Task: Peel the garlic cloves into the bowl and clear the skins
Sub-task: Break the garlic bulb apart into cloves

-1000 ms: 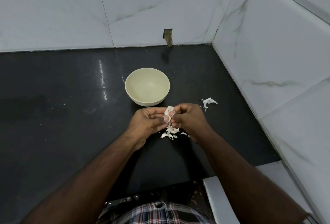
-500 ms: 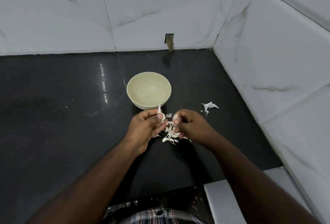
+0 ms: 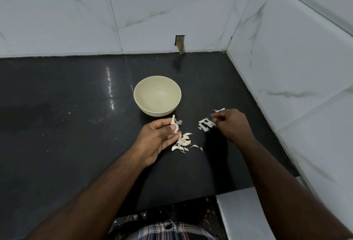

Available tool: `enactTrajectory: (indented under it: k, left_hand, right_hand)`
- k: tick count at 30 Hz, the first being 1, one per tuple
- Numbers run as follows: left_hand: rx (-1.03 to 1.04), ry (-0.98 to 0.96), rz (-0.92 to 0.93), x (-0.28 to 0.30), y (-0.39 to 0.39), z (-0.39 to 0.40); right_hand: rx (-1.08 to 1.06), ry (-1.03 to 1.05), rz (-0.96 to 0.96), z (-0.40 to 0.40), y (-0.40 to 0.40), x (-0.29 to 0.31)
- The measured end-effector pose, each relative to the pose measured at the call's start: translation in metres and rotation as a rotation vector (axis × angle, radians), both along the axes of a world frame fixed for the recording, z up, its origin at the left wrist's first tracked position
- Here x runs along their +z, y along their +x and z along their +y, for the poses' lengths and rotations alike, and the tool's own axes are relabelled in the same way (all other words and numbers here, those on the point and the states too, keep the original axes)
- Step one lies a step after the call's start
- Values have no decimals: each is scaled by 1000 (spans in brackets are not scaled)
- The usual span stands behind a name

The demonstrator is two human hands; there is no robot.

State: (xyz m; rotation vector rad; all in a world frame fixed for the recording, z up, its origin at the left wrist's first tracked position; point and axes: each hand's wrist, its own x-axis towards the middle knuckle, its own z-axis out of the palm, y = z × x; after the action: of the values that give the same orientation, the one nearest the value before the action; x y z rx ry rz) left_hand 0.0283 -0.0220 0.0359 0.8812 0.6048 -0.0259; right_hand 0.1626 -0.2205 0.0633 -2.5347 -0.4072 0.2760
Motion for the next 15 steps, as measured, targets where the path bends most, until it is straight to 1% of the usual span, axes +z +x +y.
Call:
enactTrajectory:
  k: [4,6,9,10,12,13,15]
  left_hand:
    - [9,46,-6,-1,-1,-3]
    - [7,101,-25,-1,-1,-4]
    - [-40,243,-57,-1,0,-7]
    - [-59,289,-67,-1,1,-7]
    - [-88,360,-75,0,2,-8]
    - [-92,385,-73,0,2,-8]
    - [-93,408,-74,1,0,-7]
  right_hand:
    - [-35,86,-49,4,-5,4]
    - [48,117,-33,12,-12,6]
    - [264,255,11,31,-29,9]
    - [341,246,19,37,-33,9]
    - [468,130,-32,46,-36,6]
    - [495,82,-73,49,-36,5]
    - [462,90,-111,51,-37,3]
